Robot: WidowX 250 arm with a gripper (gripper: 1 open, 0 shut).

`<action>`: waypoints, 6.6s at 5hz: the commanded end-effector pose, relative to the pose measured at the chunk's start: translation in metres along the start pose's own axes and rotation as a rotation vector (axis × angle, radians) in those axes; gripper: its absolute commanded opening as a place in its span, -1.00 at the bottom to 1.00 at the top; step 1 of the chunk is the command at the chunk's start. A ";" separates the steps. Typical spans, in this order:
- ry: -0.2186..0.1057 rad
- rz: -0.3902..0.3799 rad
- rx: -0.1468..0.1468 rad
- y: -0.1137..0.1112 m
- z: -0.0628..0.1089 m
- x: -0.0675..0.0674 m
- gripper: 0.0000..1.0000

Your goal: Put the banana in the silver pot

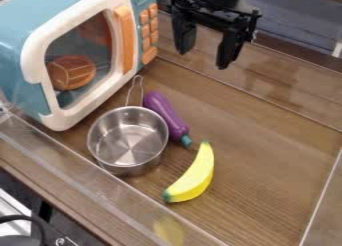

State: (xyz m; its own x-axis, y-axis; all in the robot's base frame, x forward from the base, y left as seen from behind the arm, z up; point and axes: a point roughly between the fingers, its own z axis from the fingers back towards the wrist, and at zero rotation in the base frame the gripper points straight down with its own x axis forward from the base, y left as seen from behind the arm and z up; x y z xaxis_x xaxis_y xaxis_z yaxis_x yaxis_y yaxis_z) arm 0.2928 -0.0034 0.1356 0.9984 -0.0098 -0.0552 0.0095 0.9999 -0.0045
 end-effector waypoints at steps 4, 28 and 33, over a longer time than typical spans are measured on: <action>0.046 -0.108 -0.027 -0.021 -0.072 -0.067 1.00; -0.096 -0.002 -0.140 0.042 -0.061 -0.091 -1.00; -0.089 0.047 -0.138 0.059 -0.057 -0.100 -1.00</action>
State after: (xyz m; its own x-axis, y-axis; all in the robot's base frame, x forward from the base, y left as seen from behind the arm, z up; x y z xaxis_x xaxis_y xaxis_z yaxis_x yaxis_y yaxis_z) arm 0.1872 0.0520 0.0754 0.9993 0.0370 -0.0087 -0.0379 0.9867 -0.1579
